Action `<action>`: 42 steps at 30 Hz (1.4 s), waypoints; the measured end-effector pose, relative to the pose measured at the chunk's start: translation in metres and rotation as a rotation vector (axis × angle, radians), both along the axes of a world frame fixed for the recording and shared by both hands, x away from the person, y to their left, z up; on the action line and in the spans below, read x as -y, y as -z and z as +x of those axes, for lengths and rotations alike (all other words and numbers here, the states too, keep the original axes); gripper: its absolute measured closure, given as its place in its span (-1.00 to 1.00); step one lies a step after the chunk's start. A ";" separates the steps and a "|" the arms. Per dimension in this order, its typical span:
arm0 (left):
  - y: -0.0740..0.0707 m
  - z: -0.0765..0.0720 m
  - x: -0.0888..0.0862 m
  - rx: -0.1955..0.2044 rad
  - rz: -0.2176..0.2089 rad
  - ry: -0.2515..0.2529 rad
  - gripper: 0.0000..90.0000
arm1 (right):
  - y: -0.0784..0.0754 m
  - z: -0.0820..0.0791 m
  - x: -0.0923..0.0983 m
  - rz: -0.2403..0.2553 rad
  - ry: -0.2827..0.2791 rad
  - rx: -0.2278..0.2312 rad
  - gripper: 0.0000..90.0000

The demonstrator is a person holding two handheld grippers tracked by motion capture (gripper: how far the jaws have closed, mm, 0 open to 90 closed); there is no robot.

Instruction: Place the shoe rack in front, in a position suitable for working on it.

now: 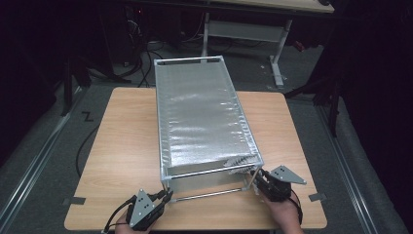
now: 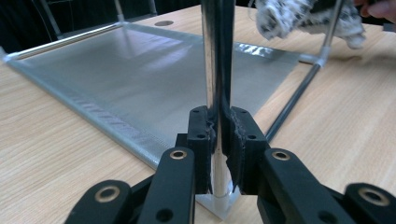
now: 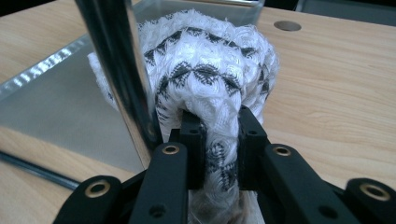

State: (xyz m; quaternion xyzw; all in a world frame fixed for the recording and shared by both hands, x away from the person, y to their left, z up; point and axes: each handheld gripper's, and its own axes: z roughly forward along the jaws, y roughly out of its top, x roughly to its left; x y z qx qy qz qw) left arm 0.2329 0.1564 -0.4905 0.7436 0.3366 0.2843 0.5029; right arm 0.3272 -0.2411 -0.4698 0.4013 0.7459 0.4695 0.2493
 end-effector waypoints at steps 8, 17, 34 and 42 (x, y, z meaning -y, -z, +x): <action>0.000 0.019 0.009 -0.008 -0.023 0.019 0.78 | 0.000 -0.018 0.012 -0.015 0.033 0.005 0.72; 0.001 0.047 0.023 -0.022 -0.052 0.045 0.79 | 0.002 -0.050 0.029 -0.016 0.077 -0.016 0.73; -0.001 0.061 -0.037 -0.042 -0.057 -0.172 0.78 | 0.000 -0.047 0.027 -0.025 0.050 0.000 0.70; 0.003 0.097 -0.091 -0.073 -0.011 -0.343 0.76 | 0.002 -0.034 0.019 -0.018 0.014 -0.014 0.69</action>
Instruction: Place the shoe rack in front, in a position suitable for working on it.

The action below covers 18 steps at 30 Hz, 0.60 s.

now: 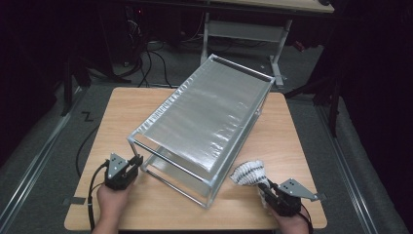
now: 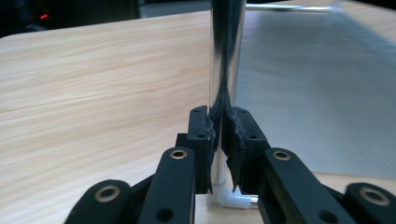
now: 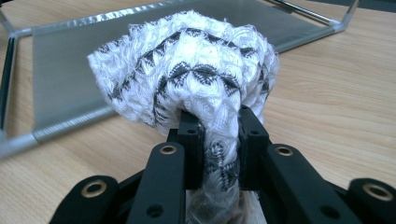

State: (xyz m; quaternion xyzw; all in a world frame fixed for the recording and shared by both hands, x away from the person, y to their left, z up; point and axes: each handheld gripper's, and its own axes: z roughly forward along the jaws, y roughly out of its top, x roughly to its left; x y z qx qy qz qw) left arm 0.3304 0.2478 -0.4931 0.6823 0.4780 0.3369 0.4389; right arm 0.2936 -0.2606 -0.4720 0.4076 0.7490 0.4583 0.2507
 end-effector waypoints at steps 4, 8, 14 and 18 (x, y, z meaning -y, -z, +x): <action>0.002 0.019 -0.013 -0.039 0.014 -0.050 0.73 | 0.002 0.005 -0.004 -0.005 -0.008 -0.008 0.69; -0.001 0.018 -0.019 -0.045 -0.005 -0.058 0.41 | 0.004 0.009 -0.009 -0.012 -0.016 -0.018 0.69; -0.008 -0.016 -0.015 -0.036 0.001 -0.004 0.01 | 0.004 0.012 -0.013 -0.014 -0.029 -0.023 0.67; -0.006 -0.041 0.004 -0.052 0.004 0.080 -0.08 | 0.005 0.016 -0.015 -0.014 -0.031 -0.035 0.64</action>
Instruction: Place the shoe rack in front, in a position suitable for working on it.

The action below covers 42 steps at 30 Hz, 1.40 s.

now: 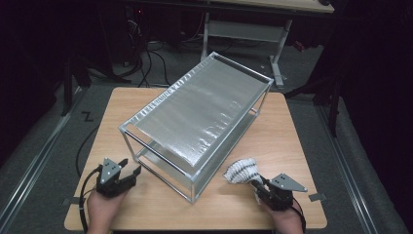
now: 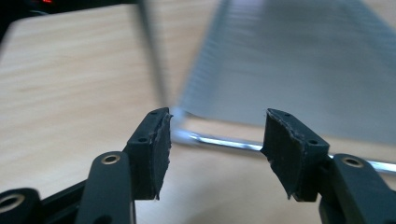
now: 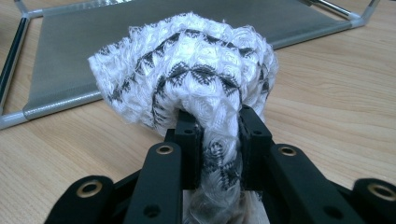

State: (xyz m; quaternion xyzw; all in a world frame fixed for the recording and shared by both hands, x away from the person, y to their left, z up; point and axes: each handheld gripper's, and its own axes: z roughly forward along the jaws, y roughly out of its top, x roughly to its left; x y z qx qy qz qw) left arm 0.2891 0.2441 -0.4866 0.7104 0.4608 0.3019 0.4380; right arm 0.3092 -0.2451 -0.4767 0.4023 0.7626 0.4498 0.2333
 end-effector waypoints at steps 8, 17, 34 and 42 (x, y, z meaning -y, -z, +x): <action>-0.002 -0.034 0.062 0.026 -0.035 0.194 -0.24 | 0.002 0.005 0.000 -0.008 0.004 -0.001 0.64; -0.008 -0.050 0.119 0.050 -0.093 0.355 -0.32 | 0.002 0.005 0.004 -0.008 0.018 -0.006 0.63; -0.023 -0.044 0.159 0.117 -0.096 0.424 0.78 | -0.016 0.044 -0.044 -0.059 0.005 0.050 0.67; -0.020 -0.048 0.157 0.124 -0.099 0.444 0.79 | 0.003 0.096 -0.122 -0.215 -0.069 -0.025 0.67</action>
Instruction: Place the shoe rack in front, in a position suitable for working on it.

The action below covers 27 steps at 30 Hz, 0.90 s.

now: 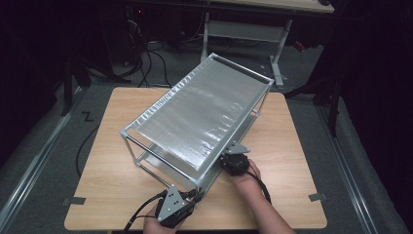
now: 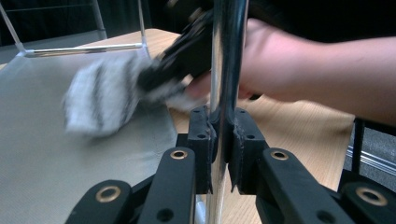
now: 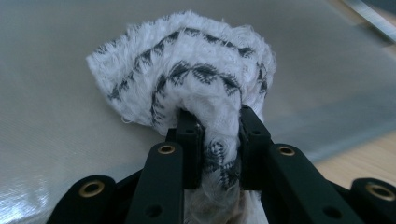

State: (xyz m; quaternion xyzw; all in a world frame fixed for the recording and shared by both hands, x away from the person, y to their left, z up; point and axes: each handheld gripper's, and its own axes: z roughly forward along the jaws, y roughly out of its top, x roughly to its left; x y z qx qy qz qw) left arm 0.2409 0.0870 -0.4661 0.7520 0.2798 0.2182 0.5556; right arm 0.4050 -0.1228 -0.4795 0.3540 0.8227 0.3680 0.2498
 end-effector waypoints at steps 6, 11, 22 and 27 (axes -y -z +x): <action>-0.001 -0.004 -0.006 0.009 0.021 0.011 0.78 | 0.020 0.006 -0.003 -0.012 -0.020 -0.108 0.71; -0.002 -0.007 -0.015 0.011 0.037 -0.011 0.78 | 0.020 -0.006 0.000 -0.024 -0.023 -0.096 0.71; -0.004 -0.003 -0.049 0.003 0.048 -0.126 0.78 | 0.021 -0.032 0.022 0.016 -0.053 -0.090 0.69; -0.001 -0.004 -0.047 0.009 0.017 -0.129 0.79 | 0.021 -0.040 0.033 0.045 -0.009 -0.093 0.67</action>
